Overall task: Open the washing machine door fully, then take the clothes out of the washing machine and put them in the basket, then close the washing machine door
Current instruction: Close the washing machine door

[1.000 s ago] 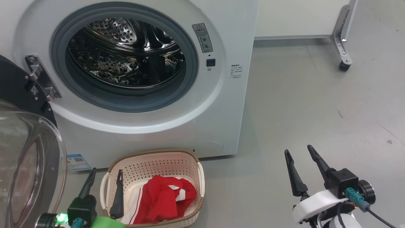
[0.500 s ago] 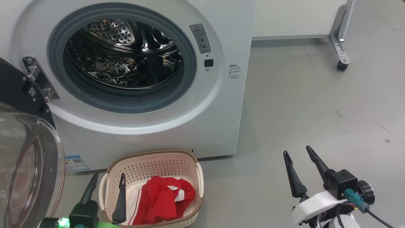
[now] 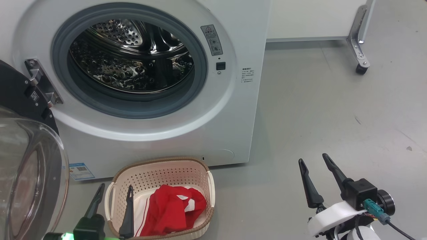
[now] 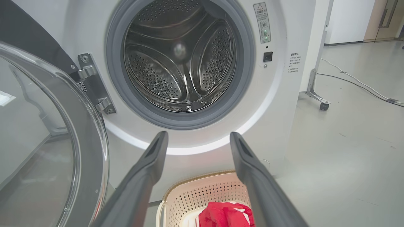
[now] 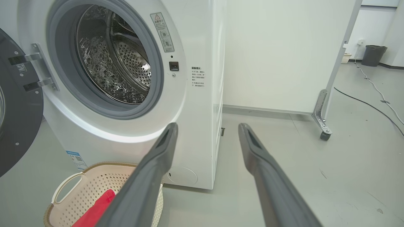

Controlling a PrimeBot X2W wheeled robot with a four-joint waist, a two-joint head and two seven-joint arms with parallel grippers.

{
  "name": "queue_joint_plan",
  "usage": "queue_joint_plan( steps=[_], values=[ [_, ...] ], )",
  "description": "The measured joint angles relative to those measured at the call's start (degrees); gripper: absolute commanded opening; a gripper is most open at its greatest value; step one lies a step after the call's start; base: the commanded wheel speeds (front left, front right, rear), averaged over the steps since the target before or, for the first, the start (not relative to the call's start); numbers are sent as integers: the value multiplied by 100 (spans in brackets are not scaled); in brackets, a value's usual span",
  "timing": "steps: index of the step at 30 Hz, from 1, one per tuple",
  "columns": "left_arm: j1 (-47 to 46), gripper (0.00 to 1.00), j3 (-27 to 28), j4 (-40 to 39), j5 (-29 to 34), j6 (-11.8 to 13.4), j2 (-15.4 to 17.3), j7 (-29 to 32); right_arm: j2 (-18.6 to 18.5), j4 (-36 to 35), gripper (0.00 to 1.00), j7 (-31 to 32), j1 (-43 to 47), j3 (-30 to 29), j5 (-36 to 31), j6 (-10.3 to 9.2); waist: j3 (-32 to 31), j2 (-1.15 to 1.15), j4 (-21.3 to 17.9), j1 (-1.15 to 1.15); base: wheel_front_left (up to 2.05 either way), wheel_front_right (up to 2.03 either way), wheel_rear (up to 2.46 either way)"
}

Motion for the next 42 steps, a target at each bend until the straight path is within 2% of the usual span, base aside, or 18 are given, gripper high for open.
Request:
queue_joint_plan(
  steps=[42],
  values=[
    [120,100,-59,-461,36,70,3,245,46,-16,100,0,2,-125,-41,48,76,0,49,0,-67,67,0]
  ],
)
